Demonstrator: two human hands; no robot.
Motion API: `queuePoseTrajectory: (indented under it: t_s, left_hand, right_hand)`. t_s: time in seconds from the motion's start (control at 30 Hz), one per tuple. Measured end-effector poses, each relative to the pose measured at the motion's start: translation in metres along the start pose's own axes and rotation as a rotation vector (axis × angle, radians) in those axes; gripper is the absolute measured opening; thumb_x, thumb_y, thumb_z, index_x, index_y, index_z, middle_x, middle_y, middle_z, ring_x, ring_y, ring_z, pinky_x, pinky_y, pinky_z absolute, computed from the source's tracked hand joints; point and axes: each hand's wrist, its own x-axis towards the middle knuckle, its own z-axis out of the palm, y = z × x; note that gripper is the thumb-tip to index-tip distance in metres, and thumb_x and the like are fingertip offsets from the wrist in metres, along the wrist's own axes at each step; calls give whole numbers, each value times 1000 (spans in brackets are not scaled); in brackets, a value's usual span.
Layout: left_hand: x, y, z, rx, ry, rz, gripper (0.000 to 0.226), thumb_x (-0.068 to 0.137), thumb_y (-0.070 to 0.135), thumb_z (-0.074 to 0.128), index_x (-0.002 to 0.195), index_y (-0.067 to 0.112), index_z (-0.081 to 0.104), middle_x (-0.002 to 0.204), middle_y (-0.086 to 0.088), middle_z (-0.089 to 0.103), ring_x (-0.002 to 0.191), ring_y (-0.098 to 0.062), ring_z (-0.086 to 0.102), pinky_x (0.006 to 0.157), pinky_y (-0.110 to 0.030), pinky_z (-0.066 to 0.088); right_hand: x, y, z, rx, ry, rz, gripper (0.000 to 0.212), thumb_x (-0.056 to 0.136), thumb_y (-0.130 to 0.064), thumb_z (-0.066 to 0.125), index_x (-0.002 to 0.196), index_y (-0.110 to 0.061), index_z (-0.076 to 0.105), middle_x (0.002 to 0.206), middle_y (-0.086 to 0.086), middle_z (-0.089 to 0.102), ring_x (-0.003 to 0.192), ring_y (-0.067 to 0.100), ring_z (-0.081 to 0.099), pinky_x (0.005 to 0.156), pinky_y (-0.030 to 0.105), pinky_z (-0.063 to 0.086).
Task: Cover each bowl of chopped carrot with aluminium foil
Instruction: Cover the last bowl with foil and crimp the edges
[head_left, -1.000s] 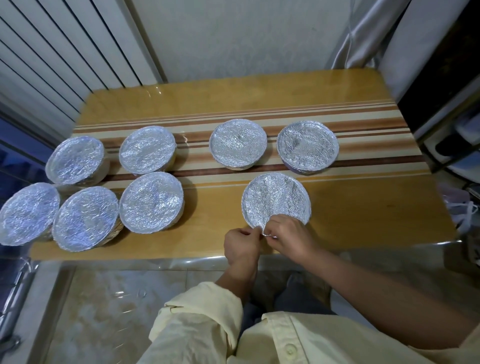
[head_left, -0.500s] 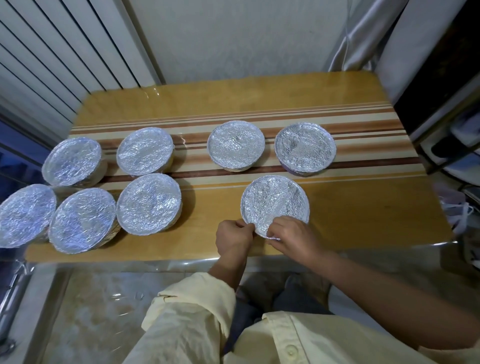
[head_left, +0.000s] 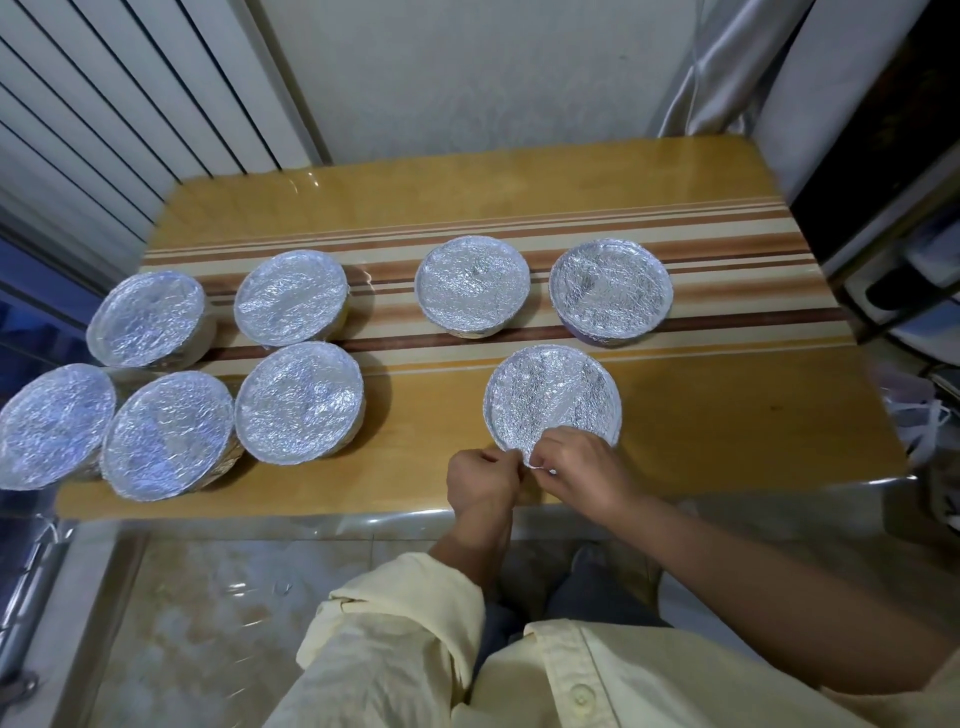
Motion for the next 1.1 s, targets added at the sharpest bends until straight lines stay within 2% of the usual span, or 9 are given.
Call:
queuePoseTrajectory:
  t_s: [0.1,0.17,0.3,0.43,0.5,0.63,0.87,0.97,1.1]
  left_hand:
    - [-1,-3,0,-8,-31,-15,27,56,49,69,52,24,73,61,-7,71,68,-30,71,69,-40,59]
    - [-1,-9,1,16,-42,-5,39,54,55,68,52,17,72,62,-9,72,69,-30,72,70,-41,59]
    - [-3,-4,2,73,-52,43,33,59,41,64,58,8,71,68,-15,72,66,-29,67,71,-39,58]
    - [1,-2,0,123,-64,69,34,77,42,70,64,11,74,72,-12,74,77,-30,71,68,-32,52]
    - [3,-6,-1,127,-80,67,40,81,47,71,59,14,73,70,-10,73,74,-28,68,68,-31,50]
    - [5,-6,-2,186,-46,93,33,88,31,67,61,13,68,62,-8,61,64,-27,53,61,-28,38]
    - [11,8,-10,317,-67,141,37,78,40,60,74,8,78,72,-14,71,73,-33,66,63,-29,47]
    - [14,10,-13,316,-79,142,46,63,45,49,71,9,78,73,-12,73,75,-31,68,62,-28,48]
    - [13,7,-13,254,-58,144,45,70,47,54,70,9,77,73,-13,73,70,-31,66,64,-29,49]
  right_hand:
    - [0,-1,1,4,9,8,25,59,0,82,65,-12,61,63,2,56,58,24,58,52,27,43]
    - [-1,-1,2,7,11,7,25,59,0,83,64,-12,61,62,2,57,57,24,58,52,27,44]
    - [-1,-2,1,10,5,10,23,60,1,81,65,-11,62,63,3,58,59,25,59,52,29,44]
    - [1,-3,-3,15,14,5,21,62,1,80,66,-10,63,64,5,58,59,26,60,53,28,44]
    - [0,-3,-2,18,21,0,23,61,1,82,65,-11,62,63,4,57,59,25,59,54,27,43]
    - [-1,-5,1,34,6,7,22,61,0,82,66,-11,63,63,3,58,58,25,59,52,28,45]
    - [-3,6,-10,26,-28,-47,30,58,-15,89,74,-11,63,71,3,58,66,25,58,59,27,43]
    - [-7,6,-10,-15,-16,-64,30,56,-9,88,69,-11,61,68,3,58,64,24,58,57,26,43]
    - [-5,5,-7,-58,3,-62,25,55,0,80,63,-11,59,65,1,55,62,22,57,56,27,37]
